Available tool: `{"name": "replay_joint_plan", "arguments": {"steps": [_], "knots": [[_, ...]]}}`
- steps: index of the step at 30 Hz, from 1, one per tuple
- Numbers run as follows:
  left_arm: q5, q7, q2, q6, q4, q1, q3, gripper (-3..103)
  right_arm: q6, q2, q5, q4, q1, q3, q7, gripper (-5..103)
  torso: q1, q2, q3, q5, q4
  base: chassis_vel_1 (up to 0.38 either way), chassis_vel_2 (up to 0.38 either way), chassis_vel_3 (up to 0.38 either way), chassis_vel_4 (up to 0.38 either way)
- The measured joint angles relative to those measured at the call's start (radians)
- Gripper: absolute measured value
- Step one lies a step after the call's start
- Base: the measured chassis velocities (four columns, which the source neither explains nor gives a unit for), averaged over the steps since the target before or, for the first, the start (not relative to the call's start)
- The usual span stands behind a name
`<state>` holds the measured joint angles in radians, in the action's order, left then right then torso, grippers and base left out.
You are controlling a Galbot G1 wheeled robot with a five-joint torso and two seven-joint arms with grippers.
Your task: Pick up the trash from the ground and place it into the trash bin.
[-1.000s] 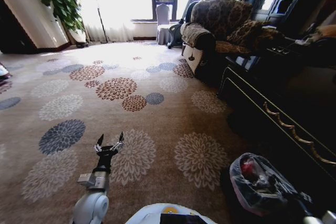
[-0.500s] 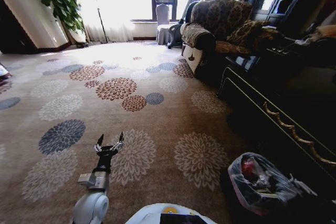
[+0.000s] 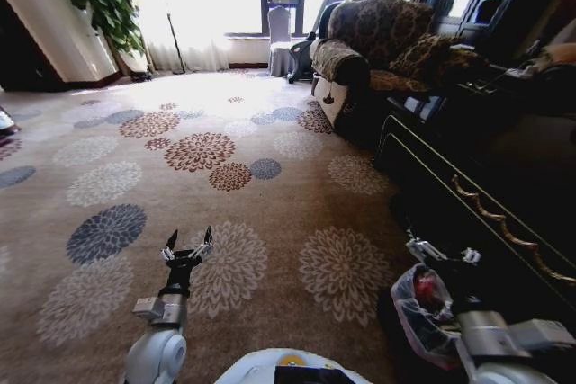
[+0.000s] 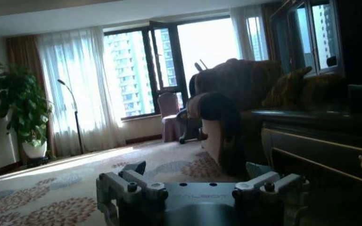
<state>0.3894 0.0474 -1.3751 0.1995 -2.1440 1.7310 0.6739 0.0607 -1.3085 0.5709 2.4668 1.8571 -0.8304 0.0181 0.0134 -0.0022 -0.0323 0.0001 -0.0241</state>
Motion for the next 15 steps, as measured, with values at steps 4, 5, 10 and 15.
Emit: {"name": "replay_joint_plan", "arguments": {"steps": [4, 5, 10, 15], "knots": [[0.000, 0.000, 0.000, 0.000, 0.000, 0.000, 0.000, 100, 0.000, 0.037, -0.020, -0.052, -0.050, 0.053, 0.000, 100, 0.000, 0.000, 0.000, 0.0000, 0.0001, 0.000, 0.000, 0.000, 0.000], [0.000, 0.000, 0.000, 0.000, 0.000, 0.000, 0.000, 100, 0.004, 0.045, -0.028, -0.071, -0.074, 0.076, 0.000, 100, 0.000, 0.000, 0.000, 0.0000, -0.0001, 0.000, 0.000, 0.000, 0.000], [0.000, 0.000, 0.000, 0.000, 0.000, 0.000, 0.000, 100, 0.009, 0.050, -0.042, -0.088, -0.097, 0.102, 0.000, 100, 0.000, 0.000, 0.000, 0.0000, 0.0001, 0.000, 0.000, 0.000, 0.000], [0.000, 0.000, 0.000, 0.000, 0.000, 0.000, 0.000, 100, 0.010, 0.050, -0.042, -0.088, -0.097, 0.102, 0.000, 100, 0.000, 0.000, 0.000, 0.0000, 0.0001, 0.000, 0.000, 0.000, 0.000]]}}
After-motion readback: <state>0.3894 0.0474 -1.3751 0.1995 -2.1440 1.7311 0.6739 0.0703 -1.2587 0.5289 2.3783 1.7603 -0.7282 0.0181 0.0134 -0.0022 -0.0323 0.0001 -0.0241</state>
